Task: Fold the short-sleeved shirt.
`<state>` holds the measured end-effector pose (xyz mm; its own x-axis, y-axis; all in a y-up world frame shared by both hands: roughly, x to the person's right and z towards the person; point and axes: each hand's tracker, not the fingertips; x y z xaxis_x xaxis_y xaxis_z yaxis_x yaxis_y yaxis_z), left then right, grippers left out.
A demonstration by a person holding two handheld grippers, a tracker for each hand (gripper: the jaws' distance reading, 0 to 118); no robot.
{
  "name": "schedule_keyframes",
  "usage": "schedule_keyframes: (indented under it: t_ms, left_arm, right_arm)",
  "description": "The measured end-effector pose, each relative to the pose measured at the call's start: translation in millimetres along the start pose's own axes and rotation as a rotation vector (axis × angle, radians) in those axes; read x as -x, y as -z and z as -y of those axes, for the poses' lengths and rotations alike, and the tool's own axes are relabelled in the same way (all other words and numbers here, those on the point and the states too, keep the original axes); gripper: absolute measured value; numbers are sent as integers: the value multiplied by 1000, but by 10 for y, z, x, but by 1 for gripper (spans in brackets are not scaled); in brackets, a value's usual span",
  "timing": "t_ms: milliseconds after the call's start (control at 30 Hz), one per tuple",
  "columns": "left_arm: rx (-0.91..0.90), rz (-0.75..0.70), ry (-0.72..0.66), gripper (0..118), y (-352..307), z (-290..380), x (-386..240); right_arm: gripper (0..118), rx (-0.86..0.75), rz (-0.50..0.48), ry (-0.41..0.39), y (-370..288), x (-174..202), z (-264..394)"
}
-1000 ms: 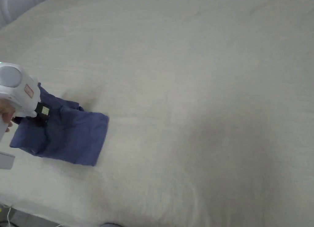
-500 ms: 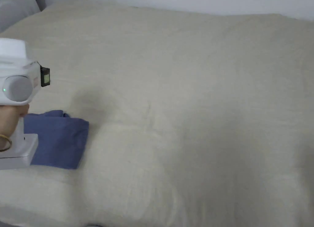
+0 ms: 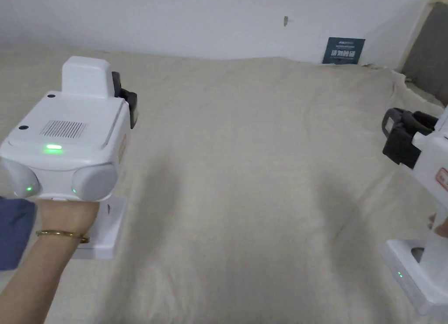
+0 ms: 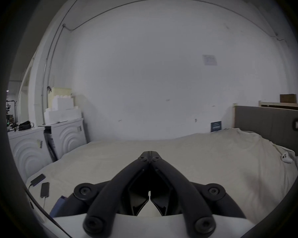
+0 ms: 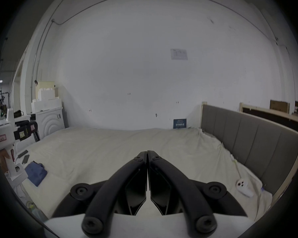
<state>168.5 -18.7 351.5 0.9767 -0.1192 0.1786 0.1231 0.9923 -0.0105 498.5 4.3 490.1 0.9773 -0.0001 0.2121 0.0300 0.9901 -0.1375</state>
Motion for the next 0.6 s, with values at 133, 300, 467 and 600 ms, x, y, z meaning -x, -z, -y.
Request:
schedule_keyframes:
  t_ms: [133,300,467,600]
  left_arm:
    - [-27,21,-9,0,-77,138,-269]
    - [2,66,-20,0,-157,370,-483]
    - [77,71,-55,0,-160,581,-531]
    - [106,59,-72,0,-176,697,-509]
  right_arm:
    - [0,-26,11,2,-34,105,-22]
    - [0,-45,24,-21,143,-277,212]
    - [0,-33,23,-5,99,-82,453]
    - [0,-2,18,-5,99,-80,467]
